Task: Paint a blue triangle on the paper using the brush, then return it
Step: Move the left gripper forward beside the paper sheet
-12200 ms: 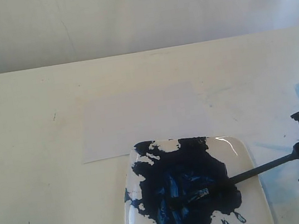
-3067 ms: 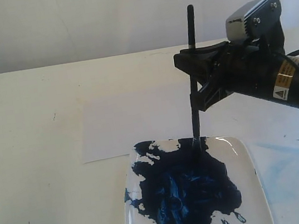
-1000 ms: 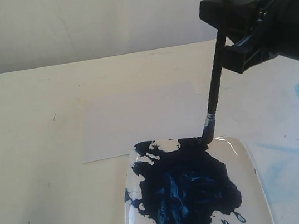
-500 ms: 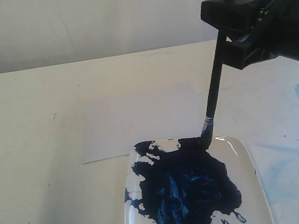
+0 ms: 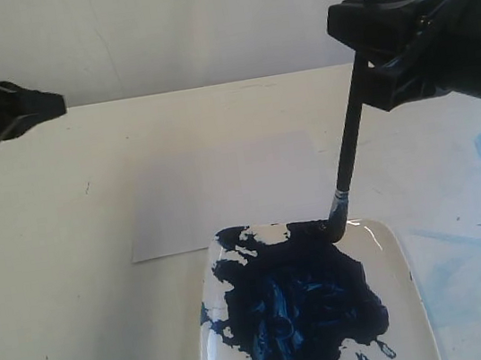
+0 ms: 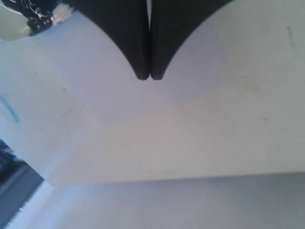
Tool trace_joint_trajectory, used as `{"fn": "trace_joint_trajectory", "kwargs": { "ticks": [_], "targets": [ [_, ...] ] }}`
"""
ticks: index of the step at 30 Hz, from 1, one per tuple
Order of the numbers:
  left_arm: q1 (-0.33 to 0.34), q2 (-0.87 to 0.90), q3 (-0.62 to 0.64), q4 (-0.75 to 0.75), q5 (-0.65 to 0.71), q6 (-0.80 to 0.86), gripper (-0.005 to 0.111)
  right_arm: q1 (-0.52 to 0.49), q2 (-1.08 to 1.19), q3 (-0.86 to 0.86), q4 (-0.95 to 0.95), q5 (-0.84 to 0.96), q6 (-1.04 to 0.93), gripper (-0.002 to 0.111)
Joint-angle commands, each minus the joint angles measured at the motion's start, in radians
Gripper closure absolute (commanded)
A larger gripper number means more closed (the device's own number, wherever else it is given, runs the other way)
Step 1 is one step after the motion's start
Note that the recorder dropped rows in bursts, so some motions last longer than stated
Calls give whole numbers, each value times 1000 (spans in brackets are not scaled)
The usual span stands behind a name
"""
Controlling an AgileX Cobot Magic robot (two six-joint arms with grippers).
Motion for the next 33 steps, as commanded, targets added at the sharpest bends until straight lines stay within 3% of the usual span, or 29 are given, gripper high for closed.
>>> {"fn": "trace_joint_trajectory", "kwargs": {
  "ticks": [1,8,17,33],
  "targets": [
    [8,195,-102,73,-107,-94,107,1,-9,-2,9,2,30,108],
    [-2,398,-111,73,-55,-56,107,1,7,-2,9,2,29,108],
    [-121,468,-113,73,44,-8,107,1,108,-2,9,-14,29,108],
    [-124,527,-113,73,33,-6,107,1,112,-2,27,-42,22,108]
  ]
}}
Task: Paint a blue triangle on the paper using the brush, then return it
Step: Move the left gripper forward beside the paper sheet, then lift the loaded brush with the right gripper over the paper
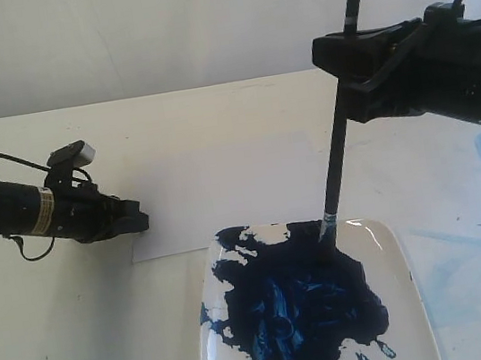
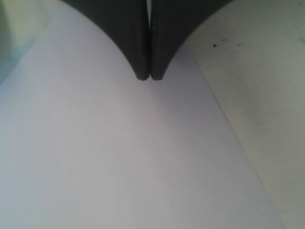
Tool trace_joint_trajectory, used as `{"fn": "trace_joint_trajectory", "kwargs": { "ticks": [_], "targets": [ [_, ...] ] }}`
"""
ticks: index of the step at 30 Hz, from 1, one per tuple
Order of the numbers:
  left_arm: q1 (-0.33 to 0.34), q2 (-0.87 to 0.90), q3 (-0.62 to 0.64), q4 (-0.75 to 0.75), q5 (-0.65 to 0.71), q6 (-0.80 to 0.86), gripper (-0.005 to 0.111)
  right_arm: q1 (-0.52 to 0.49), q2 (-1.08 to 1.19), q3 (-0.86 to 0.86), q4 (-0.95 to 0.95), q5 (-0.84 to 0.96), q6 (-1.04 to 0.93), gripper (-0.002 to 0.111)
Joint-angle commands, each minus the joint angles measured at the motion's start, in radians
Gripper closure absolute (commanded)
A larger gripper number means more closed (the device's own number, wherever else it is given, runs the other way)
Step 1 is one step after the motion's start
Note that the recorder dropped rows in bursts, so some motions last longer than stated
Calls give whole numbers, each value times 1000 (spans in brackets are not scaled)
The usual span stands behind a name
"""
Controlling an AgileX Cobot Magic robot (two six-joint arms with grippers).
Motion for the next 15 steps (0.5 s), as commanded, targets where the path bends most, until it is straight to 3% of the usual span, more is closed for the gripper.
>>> {"fn": "trace_joint_trajectory", "kwargs": {
  "ticks": [1,15],
  "targets": [
    [-1,3,-3,7,13,10,107,1,-1,-2,11,-11,-3,108],
    [-1,3,-3,7,10,16,107,1,-1,-102,168,47,-110,108]
  ]
}}
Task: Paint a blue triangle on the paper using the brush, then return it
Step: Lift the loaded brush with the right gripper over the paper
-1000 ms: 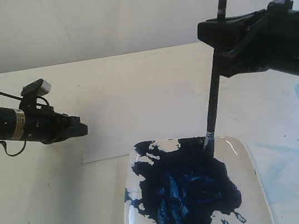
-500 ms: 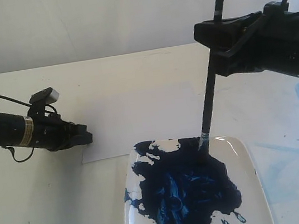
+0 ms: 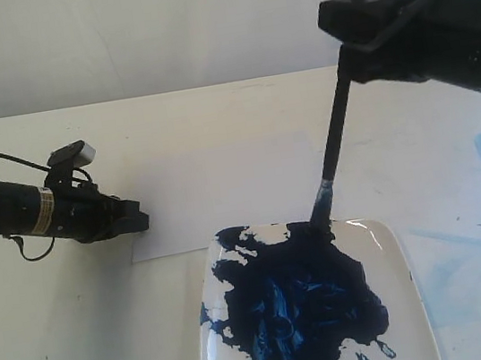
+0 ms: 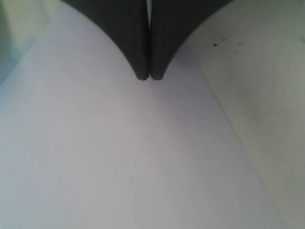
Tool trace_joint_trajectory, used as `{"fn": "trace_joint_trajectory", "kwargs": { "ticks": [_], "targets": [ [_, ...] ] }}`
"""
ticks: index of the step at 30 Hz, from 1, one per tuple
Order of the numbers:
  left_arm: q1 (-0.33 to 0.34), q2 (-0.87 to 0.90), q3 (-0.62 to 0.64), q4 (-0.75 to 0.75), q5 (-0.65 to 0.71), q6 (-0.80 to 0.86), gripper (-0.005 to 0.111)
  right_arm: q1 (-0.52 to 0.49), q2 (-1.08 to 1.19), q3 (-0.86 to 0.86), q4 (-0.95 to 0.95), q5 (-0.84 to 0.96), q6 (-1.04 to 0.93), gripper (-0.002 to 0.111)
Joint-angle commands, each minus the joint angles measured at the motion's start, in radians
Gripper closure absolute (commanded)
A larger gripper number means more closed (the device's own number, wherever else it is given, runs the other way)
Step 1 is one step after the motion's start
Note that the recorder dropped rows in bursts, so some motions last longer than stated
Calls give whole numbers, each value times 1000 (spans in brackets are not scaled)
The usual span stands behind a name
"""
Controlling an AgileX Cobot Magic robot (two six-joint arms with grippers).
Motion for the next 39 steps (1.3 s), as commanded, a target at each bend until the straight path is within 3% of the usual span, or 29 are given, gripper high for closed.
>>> {"fn": "trace_joint_trajectory", "kwargs": {
  "ticks": [1,11,20,25,30,39],
  "targets": [
    [-1,3,-3,8,11,9,107,1,-1,-53,112,35,-69,108],
    [-1,3,-3,8,11,9,107,27,109,-179,434,60,-310,108],
    [-1,3,-3,8,11,9,107,194,330,-397,907,133,-850,108],
    [-1,3,-3,8,11,9,107,268,458,-504,1265,77,-1158,108],
    [-1,3,-3,8,11,9,107,351,576,-574,1465,-41,-1347,108],
    [-1,3,-3,8,17,11,107,379,726,-629,1487,-103,-1364,108]
  ]
}}
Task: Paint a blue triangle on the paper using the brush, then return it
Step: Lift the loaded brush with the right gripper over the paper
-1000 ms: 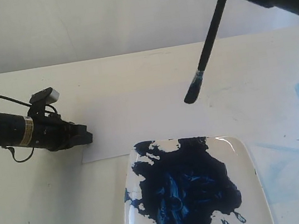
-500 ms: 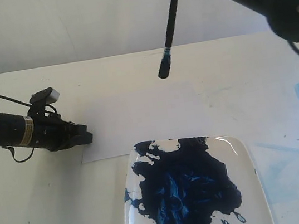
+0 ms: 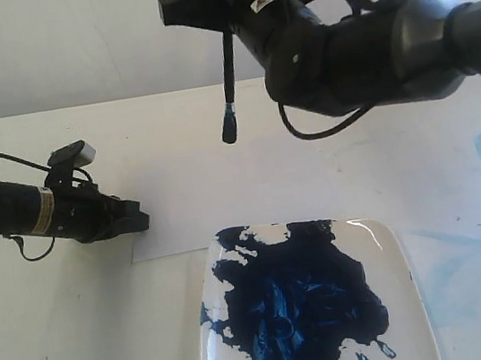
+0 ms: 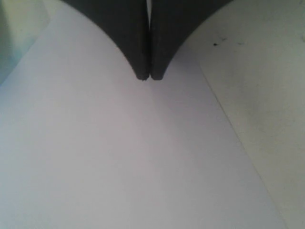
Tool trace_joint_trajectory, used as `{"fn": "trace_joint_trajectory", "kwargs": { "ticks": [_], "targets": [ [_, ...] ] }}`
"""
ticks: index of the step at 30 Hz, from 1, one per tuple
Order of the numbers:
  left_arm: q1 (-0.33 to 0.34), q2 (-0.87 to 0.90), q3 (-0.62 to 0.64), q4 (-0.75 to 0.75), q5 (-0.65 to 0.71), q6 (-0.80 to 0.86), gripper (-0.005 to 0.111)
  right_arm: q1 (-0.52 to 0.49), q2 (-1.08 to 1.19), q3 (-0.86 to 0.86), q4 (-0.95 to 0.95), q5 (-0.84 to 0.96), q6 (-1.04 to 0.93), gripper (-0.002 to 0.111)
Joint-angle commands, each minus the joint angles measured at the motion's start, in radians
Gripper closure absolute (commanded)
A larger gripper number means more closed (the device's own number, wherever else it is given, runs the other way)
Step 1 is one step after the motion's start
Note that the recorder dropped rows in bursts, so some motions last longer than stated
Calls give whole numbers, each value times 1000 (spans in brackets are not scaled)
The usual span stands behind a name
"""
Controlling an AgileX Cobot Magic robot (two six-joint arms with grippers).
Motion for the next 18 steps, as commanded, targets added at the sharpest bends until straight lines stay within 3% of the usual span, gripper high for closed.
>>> {"fn": "trace_joint_trajectory", "kwargs": {
  "ticks": [1,18],
  "targets": [
    [-1,3,-3,8,17,10,107,1,47,-11,11,-39,20,108],
    [-1,3,-3,8,28,14,107,1,158,-59,42,-176,111,108]
  ]
}}
